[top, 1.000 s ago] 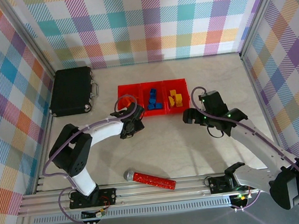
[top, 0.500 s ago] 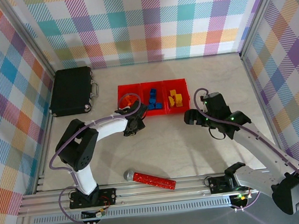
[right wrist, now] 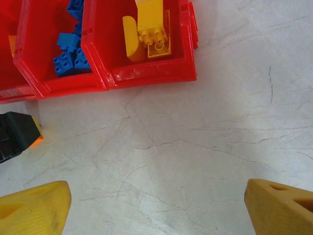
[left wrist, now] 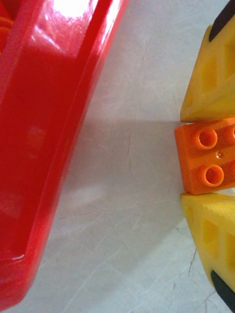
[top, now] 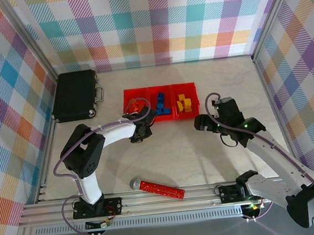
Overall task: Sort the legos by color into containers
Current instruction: Pick up the lego from the center of the table, then place the lego in the container.
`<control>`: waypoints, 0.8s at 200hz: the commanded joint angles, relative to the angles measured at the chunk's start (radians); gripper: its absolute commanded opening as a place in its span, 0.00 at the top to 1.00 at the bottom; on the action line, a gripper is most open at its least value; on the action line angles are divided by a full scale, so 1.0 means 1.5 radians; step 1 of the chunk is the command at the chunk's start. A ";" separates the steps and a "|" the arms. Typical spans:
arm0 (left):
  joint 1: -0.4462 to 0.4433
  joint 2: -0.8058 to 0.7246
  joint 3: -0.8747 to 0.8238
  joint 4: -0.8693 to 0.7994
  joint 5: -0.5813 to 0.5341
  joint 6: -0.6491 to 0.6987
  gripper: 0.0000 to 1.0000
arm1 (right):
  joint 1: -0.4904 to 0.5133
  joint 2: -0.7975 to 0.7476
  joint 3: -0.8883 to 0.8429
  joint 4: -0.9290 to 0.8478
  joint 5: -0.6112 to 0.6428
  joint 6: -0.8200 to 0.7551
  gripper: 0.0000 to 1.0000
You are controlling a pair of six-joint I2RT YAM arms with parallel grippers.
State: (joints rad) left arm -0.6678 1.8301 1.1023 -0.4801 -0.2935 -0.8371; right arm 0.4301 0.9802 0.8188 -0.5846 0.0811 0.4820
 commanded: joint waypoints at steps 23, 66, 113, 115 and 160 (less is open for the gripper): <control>-0.018 0.000 -0.018 0.002 0.005 0.017 0.70 | -0.005 -0.008 -0.004 -0.007 0.011 -0.010 0.08; -0.018 -0.043 -0.025 0.000 0.007 0.032 0.79 | -0.006 -0.007 -0.002 -0.010 0.011 -0.011 0.08; -0.019 -0.135 -0.027 -0.029 -0.017 0.045 0.80 | -0.005 -0.015 0.000 -0.017 0.019 -0.010 0.08; -0.019 -0.139 -0.026 -0.031 -0.018 0.046 0.80 | -0.005 -0.014 0.000 -0.017 0.019 -0.010 0.08; -0.018 -0.220 0.020 -0.081 -0.076 0.088 0.78 | -0.006 -0.014 0.003 -0.015 0.019 -0.007 0.08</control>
State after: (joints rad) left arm -0.6849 1.5543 1.0729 -0.5278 -0.3313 -0.7639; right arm 0.4301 0.9718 0.8188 -0.6025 0.0967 0.4824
